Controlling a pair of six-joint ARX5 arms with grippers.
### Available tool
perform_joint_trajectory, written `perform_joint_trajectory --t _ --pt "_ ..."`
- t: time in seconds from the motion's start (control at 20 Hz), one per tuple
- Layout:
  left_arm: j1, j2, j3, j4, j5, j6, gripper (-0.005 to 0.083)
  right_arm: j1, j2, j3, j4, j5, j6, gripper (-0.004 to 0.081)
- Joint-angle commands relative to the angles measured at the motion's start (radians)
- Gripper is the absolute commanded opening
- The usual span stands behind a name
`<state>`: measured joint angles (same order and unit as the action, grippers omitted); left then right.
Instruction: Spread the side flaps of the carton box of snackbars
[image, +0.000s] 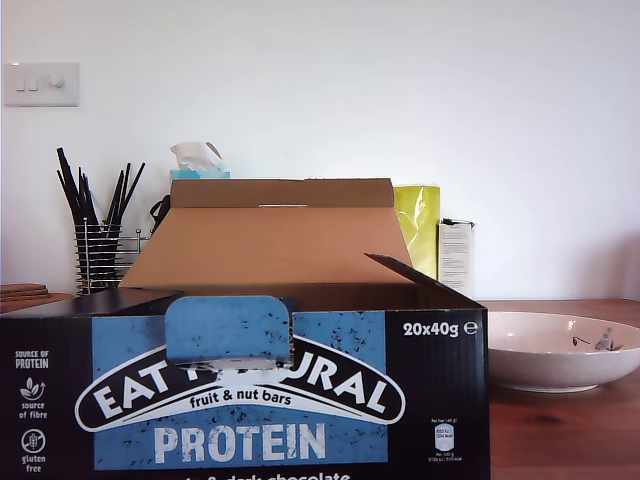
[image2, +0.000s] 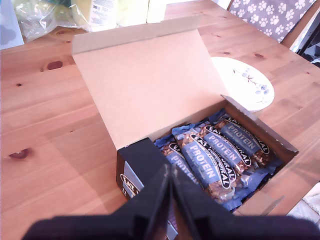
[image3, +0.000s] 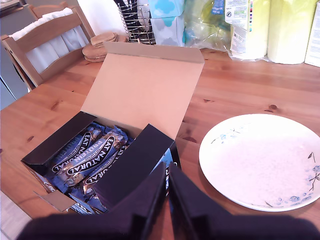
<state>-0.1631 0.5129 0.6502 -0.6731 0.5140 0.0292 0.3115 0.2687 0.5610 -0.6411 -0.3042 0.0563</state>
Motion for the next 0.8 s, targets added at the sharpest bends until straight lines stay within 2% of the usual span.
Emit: perform_joint_trajectory --t 0.0,0.5,0.75 --pt "-0.001 -0.002 -0.021 -0.008 0.002 -0.002 -0.0024 0.003 0.003 -0.003 0.005 0.000 0.000 -0.0013" --pt "-0.001 -0.002 -0.020 0.000 0.002 -0.002 -0.0024 0.003 0.003 0.003 0.007 0.000 -0.003 -0.0013" --pt "-0.028 0.024 0.011 -0.008 0.005 0.010 -0.0024 0.010 0.017 0.044 0.003 -0.003 -0.004 -0.0013"
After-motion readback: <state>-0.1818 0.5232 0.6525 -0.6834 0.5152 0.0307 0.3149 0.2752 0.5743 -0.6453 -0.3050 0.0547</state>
